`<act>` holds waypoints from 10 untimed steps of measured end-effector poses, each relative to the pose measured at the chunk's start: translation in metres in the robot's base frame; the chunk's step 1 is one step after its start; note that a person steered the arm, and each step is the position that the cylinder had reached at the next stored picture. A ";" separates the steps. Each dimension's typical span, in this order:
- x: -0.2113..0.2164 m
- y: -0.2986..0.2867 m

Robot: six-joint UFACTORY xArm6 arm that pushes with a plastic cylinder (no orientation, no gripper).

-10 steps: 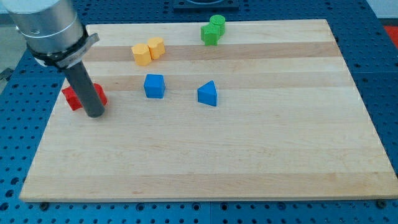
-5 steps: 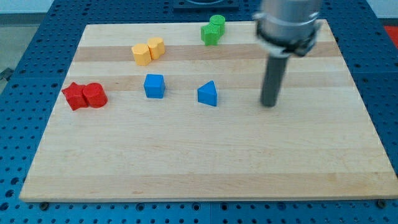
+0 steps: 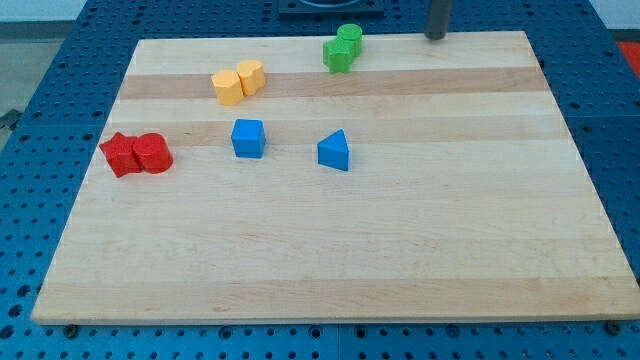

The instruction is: Place green star along with green circle on top of blue triangle

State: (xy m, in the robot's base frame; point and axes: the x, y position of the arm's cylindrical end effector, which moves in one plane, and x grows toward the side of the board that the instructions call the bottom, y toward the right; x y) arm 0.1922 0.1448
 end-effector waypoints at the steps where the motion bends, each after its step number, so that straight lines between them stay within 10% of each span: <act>1: 0.000 -0.040; 7: 0.055 -0.104; 10: 0.000 -0.093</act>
State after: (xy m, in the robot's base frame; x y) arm 0.1919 0.0519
